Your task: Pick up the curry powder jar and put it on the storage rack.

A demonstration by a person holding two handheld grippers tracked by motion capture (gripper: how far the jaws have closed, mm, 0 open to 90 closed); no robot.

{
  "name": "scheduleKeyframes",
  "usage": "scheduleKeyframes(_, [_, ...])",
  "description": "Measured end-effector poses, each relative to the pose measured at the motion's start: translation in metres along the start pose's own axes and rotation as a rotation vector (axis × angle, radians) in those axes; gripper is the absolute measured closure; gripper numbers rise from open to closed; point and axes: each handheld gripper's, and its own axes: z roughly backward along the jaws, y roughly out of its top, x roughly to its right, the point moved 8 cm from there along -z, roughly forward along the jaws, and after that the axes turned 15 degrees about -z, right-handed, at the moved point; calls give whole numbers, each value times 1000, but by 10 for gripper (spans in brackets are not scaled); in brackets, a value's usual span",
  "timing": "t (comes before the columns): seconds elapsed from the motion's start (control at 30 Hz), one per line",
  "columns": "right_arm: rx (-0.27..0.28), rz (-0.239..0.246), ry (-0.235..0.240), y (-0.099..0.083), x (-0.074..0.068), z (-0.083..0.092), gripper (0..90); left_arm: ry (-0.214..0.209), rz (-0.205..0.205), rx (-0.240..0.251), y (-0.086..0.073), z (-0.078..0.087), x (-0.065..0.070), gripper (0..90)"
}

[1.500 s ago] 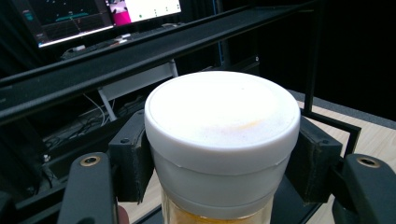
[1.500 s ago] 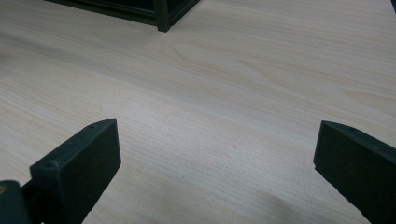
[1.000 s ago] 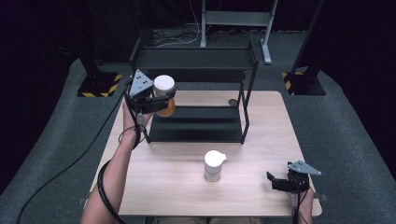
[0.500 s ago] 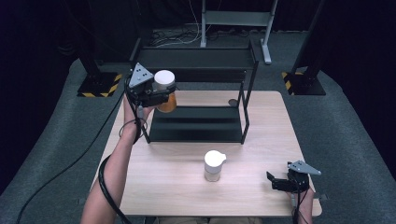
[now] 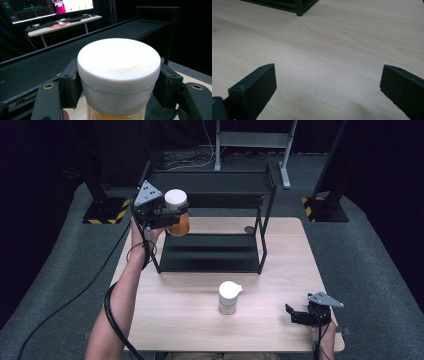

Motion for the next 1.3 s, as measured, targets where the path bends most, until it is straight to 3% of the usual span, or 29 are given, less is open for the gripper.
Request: scheduleKeyframes(1.3, [-8, -2, 3, 1, 1, -1, 0, -10, -19, 71, 50, 11, -11, 337])
